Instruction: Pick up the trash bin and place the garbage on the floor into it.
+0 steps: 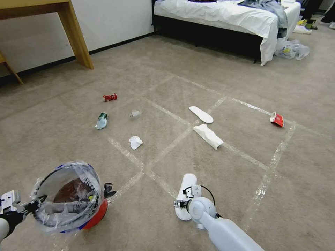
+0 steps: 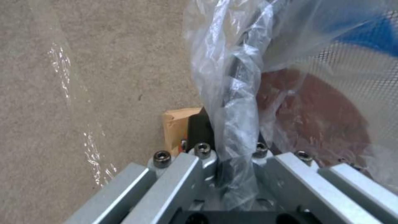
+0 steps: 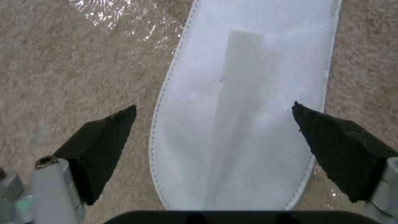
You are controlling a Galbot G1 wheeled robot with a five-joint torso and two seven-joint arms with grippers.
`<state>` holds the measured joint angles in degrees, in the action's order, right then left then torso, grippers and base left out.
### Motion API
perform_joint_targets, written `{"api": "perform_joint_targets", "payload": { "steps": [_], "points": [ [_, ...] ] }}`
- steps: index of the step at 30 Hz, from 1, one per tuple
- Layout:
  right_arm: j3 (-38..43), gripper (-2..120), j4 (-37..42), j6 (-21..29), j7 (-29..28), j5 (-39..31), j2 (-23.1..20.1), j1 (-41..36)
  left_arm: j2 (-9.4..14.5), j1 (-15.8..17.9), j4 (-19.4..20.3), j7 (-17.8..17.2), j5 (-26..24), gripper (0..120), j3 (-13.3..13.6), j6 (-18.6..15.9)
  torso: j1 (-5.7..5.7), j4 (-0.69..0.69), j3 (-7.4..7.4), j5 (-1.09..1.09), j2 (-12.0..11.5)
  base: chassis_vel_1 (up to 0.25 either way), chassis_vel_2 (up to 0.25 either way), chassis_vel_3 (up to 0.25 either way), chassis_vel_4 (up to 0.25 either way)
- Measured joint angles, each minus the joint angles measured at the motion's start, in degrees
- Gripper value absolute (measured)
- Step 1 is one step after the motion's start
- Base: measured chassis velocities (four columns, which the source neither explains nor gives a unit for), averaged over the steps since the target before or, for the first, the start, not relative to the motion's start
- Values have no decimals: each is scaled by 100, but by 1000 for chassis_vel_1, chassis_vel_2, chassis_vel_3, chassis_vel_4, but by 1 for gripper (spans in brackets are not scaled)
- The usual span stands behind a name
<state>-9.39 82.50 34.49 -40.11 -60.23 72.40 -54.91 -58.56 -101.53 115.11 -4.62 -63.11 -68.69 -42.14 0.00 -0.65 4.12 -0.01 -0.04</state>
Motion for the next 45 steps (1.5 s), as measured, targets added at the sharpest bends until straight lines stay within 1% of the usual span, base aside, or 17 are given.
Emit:
{"api": "perform_joint_targets", "payload": {
  "steps": [2, 3, 5, 6, 8, 9, 12, 16, 17, 18, 26, 27, 28, 30, 31, 33, 45],
  "points": [
    [-1, 86, -65, -35, 59, 58, 16, 20, 39, 30, -21, 0, -19, 1, 4, 0, 0, -1, 0, 0, 0, 0, 0, 0, 0],
    [-1, 86, -65, -35, 59, 58, 16, 20, 39, 30, -21, 0, -19, 1, 4, 0, 0, -1, 0, 0, 0, 0, 0, 0, 0],
    [-1, 77, -100, -73, 99, 106, 24, 24, 57, 52, -37, -1, -30, 1, 11, 0, 0, -1, 0, 0, 0, 0, 0, 0, 0],
    [-1, 77, -100, -73, 99, 106, 24, 24, 57, 52, -37, -1, -30, 1, 11, 0, 0, -1, 0, 0, 0, 0, 0, 0, 0],
    [-9, 66, -136, -121, 167, 170, 28, 19, 60, 79, -46, -2, -31, 1, 31, 0, 0, -1, 0, 0, 0, 0, 0, 0, 0],
    [-9, 66, -136, -121, 167, 170, 28, 19, 60, 79, -46, -2, -31, 1, 31, 0, 0, -1, 0, 0, 0, 0, 0, 0, 0],
    [-27, 49, -165, -163, 221, 229, 28, 7, 60, 109, -53, -5, -31, 1, 50, 0, 0, -1, 0, 0, 0, 0, 0, 0, 0],
    [-55, 42, -198, -201, 262, 283, 26, 5, 54, 116, -54, -6, -30, 1, 58, 0, 0, -2, 0, 0, 0, 0, 0, 0, 0],
    [-76, 34, -224, -224, 296, 321, 14, 4, 45, 117, -54, -6, -29, 1, 59, 0, 0, -2, 0, -1, 0, 0, 0, 0, 0],
    [-94, 30, -239, -245, 316, 343, 6, 4, 37, 116, -54, -5, -27, 1, 59, 0, 0, -2, 0, -1, 0, 0, 0, 0, 0],
    [-128, 23, -214, -312, 383, 408, -49, -18, 6, 119, -54, -6, -8, 1, 63, 0, 0, 0, 0, 1, 0, 0, 0, 0, 0],
    [-129, 19, -179, -317, 384, 411, -69, -33, 1, 119, -54, -6, -3, 1, 65, 0, 0, 0, 0, 1, 0, 0, 0, 0, 0],
    [-129, 19, -179, -317, 384, 411, -69, -33, 1, 119, -54, -6, -3, 1, 65, 0, 0, 0, 0, 1, 0, 0, 0, 0, 0],
    [-125, 9, -106, -318, 386, 411, -112, -67, -5, 117, -48, -7, 2, 1, 67, 0, 0, 0, 0, 2, 0, 0, 0, 0, 0],
    [-125, 9, -106, -318, 386, 411, -112, -67, -5, 117, -48, -7, 2, 1, 67, 0, 0, 0, 0, 2, 0, 0, 0, 0, 0],
    [-93, 0, -24, -319, 394, 422, -181, -113, -9, 107, -34, -11, 3, 1, 67, 0, 0, 0, 0, 2, 0, 0, 0, 0, 0],
    [-23, 0, 42, -408, 469, 578, -264, -231, -52, 52, 20, -17, 11, 1, 63, 0, 0, -1, 0, 1, 0, 0, 0, 0, 0]
  ]
}}
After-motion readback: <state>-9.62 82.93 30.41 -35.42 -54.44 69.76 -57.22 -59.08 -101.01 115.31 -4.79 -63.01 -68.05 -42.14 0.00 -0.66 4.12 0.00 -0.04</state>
